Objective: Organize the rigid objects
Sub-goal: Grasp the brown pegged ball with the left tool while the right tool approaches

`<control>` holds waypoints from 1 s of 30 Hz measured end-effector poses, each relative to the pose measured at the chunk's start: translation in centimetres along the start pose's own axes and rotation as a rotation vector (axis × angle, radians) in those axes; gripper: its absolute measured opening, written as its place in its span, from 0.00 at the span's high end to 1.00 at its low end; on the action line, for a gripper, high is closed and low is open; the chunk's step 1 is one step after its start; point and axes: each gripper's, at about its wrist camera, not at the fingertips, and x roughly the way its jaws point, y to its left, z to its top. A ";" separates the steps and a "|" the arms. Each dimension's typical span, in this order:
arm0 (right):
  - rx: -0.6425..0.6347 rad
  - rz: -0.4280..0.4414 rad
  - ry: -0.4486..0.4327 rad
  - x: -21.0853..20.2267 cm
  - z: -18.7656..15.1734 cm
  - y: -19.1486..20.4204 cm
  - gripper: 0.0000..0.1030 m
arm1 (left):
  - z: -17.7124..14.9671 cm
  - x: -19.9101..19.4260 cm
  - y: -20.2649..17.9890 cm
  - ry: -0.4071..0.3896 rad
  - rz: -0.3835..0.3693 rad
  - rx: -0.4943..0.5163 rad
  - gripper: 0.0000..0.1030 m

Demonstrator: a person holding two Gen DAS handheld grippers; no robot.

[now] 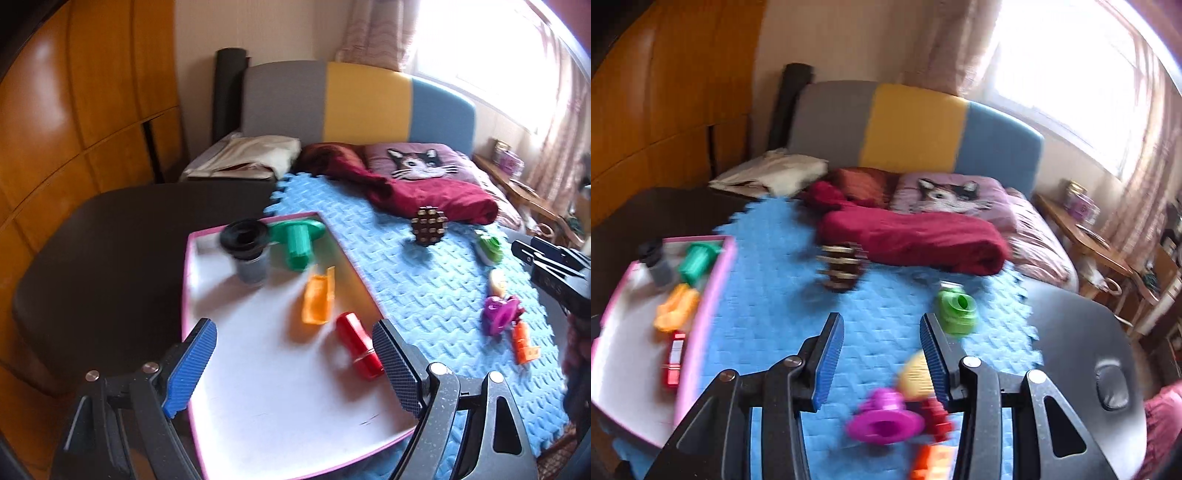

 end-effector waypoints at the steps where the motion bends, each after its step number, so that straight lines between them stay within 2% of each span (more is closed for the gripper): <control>1: 0.025 -0.027 0.008 0.7 -0.2 -1.5 0.58 | 0.4 0.1 -0.7 -0.004 -0.013 0.016 0.16; 5: 0.150 -0.115 0.034 3.1 -1.7 -6.8 0.58 | 1.9 0.8 -3.2 -0.007 -0.057 0.060 0.16; 7: 0.243 -0.111 0.058 3.7 -2.9 -8.9 0.58 | 2.9 1.7 -4.6 0.004 -0.078 0.082 0.16; 9: 0.300 -0.095 0.119 4.5 -3.2 -9.9 0.58 | 4.0 2.8 -6.0 0.017 -0.094 0.093 0.14; 10: 0.315 -0.084 0.111 4.4 -3.2 -10.2 0.58 | 4.5 3.3 -6.6 0.024 -0.103 0.097 0.12; 16: 0.308 -0.047 0.109 4.0 -3.2 -10.1 0.58 | 7.4 7.8 -10.7 0.072 -0.154 0.093 0.02; 24: 0.304 -0.032 0.124 4.8 -2.9 -10.1 0.58 | 10.1 13.5 -14.7 0.139 -0.201 0.065 0.02; 30: 0.299 -0.032 0.131 4.8 -2.8 -10.0 0.58 | 11.8 17.4 -16.8 0.159 -0.196 0.069 0.02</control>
